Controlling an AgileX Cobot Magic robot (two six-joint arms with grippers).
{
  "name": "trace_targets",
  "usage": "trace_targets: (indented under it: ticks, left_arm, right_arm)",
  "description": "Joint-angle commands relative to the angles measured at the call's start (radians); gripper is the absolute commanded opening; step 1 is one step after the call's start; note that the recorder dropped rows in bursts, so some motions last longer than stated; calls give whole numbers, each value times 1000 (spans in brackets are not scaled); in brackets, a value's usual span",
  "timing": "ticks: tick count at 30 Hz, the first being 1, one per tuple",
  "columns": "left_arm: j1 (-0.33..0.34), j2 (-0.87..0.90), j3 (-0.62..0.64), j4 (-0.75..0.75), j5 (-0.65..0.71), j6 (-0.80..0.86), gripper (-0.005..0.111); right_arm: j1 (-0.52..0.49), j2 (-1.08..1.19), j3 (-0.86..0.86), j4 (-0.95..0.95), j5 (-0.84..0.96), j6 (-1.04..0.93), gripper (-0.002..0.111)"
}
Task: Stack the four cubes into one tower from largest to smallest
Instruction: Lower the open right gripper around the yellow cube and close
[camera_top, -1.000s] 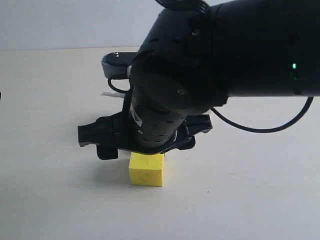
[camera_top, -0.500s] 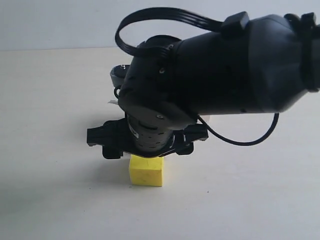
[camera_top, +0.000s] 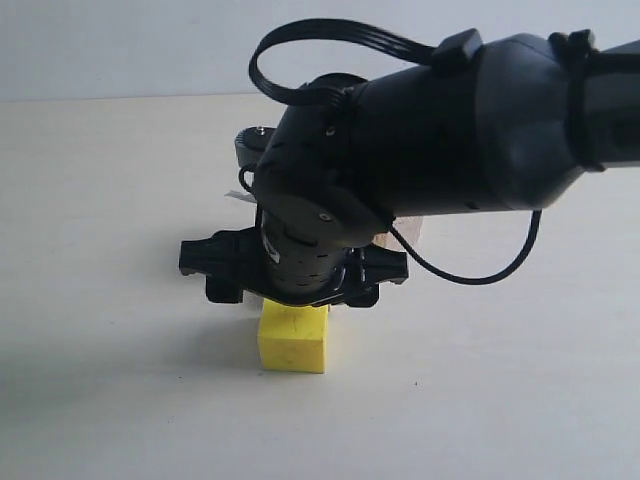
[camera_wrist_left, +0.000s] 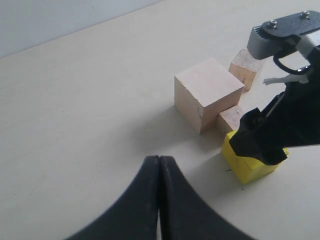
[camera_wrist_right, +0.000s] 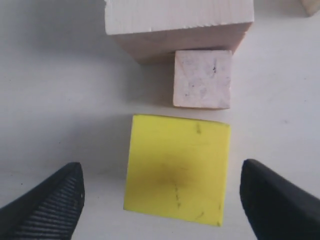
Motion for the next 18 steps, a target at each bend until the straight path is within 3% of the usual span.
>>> trace_targets:
  ticks: [1,18]
  left_arm:
    - [0,-11,6,-2,-6,-5,0]
    - [0,-11,6,-2,-6,-5,0]
  right_arm:
    - [-6,26,-7,-1,-16,-11,80]
    - [-6,81,-7,-12,-58,-7,76]
